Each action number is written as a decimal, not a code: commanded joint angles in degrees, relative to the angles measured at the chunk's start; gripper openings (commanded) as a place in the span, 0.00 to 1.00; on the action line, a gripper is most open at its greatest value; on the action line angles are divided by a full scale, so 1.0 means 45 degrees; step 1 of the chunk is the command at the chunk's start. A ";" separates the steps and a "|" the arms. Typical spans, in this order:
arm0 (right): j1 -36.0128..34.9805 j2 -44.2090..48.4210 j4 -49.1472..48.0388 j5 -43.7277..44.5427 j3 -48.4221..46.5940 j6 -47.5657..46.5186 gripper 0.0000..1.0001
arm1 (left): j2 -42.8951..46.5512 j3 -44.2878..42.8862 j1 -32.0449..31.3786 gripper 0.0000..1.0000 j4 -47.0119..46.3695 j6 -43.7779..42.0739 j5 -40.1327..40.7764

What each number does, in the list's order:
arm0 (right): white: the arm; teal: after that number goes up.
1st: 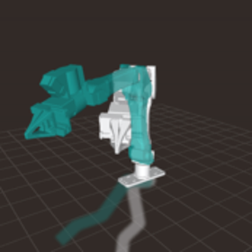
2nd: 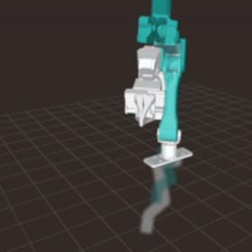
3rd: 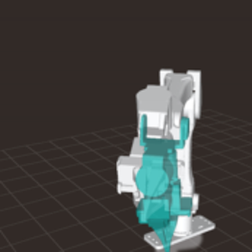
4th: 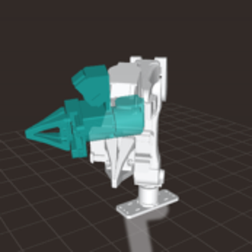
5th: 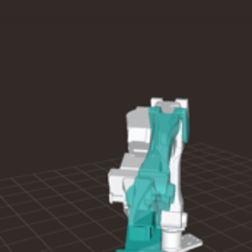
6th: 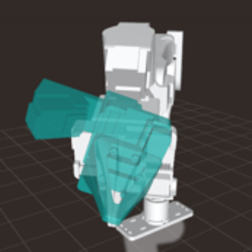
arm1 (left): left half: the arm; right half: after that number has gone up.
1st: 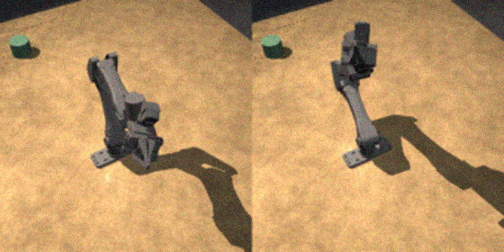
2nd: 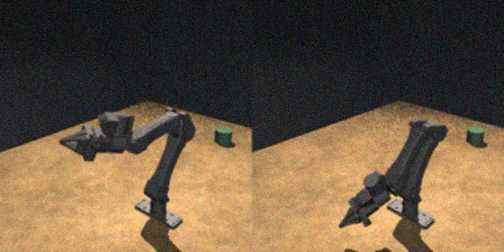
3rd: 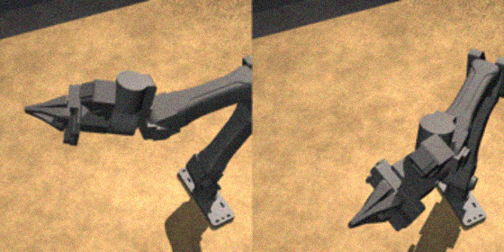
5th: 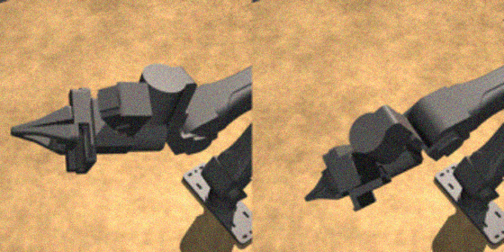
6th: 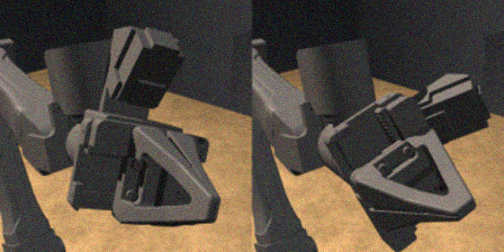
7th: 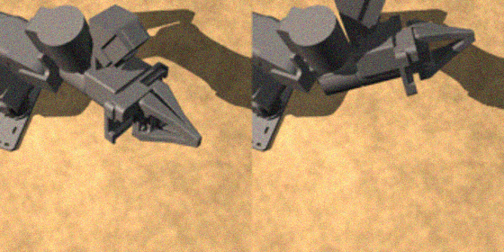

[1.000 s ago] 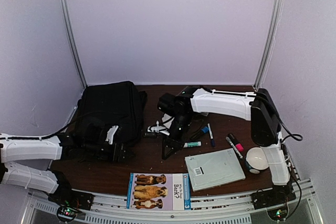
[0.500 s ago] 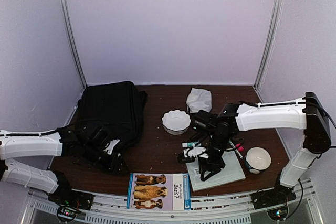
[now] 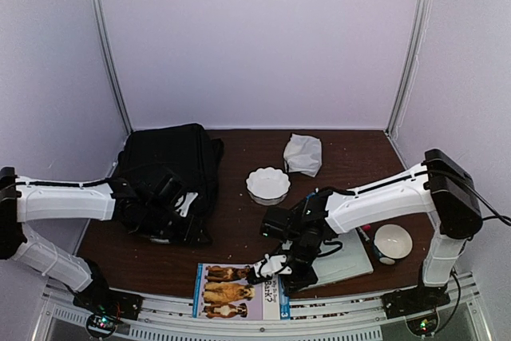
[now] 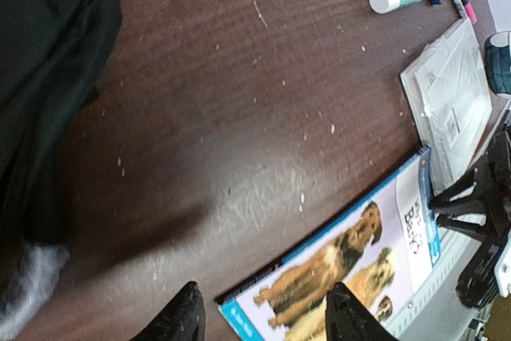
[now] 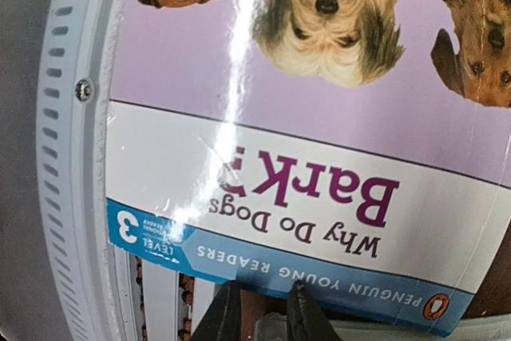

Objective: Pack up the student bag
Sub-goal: Move the book to the center of the board, then rotate the book at the center of the board, then pick up the book from the center of the board, then pass from the right arm to the left, then pass from the left arm to the right

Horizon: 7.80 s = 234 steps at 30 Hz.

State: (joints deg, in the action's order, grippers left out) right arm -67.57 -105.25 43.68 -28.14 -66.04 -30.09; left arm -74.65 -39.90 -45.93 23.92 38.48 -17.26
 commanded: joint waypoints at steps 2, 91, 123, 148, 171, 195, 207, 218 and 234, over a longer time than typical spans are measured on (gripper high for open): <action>0.0189 -0.0861 -0.0449 0.1715 -0.1263 0.0597 0.17 | -0.1169 -0.0493 -0.0052 0.54 -0.1428 -0.0686 0.0175; 0.5033 -0.2659 -0.1861 -0.4185 -0.2899 0.8308 0.50 | -0.0834 0.1752 -0.0347 0.58 -0.2935 0.2061 -0.0285; 0.4957 -0.2541 -0.2439 -0.3473 -0.3021 0.9300 0.42 | -0.1993 0.2072 -0.1746 0.51 -0.5040 0.3574 -0.0643; 0.5093 -0.2915 -0.4160 -0.6455 -0.2639 0.9409 0.24 | -0.2486 0.2396 -0.1773 0.50 -0.5677 0.3763 -0.0415; 0.5620 -0.1940 -0.6180 -0.8628 -0.0991 0.8631 0.00 | -0.3388 0.3774 -0.1765 0.60 -1.1031 0.5189 0.0178; 0.5660 -0.1293 -0.6699 -0.9374 -0.0416 0.8332 0.00 | -0.5206 0.3680 -0.1510 0.41 -1.3611 0.6183 0.0064; 0.5777 -0.1644 -0.4989 -0.6071 -0.1130 0.8233 0.33 | -0.1333 0.4393 -0.1512 0.00 -1.1419 0.4837 0.1188; 0.5738 -0.1176 -0.6138 -0.8281 -0.1671 0.8718 0.68 | 0.2232 0.2524 -0.1316 0.00 -0.8417 0.2295 -0.0067; 0.5702 0.0464 -1.4133 -1.0811 0.0525 1.4115 0.64 | 0.2964 0.3097 0.1304 0.00 -1.0213 0.2025 -0.2230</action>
State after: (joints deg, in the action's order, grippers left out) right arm -41.76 -105.62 -6.37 -72.49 -65.78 22.63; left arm -61.32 -25.76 -42.72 -16.10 49.39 -24.27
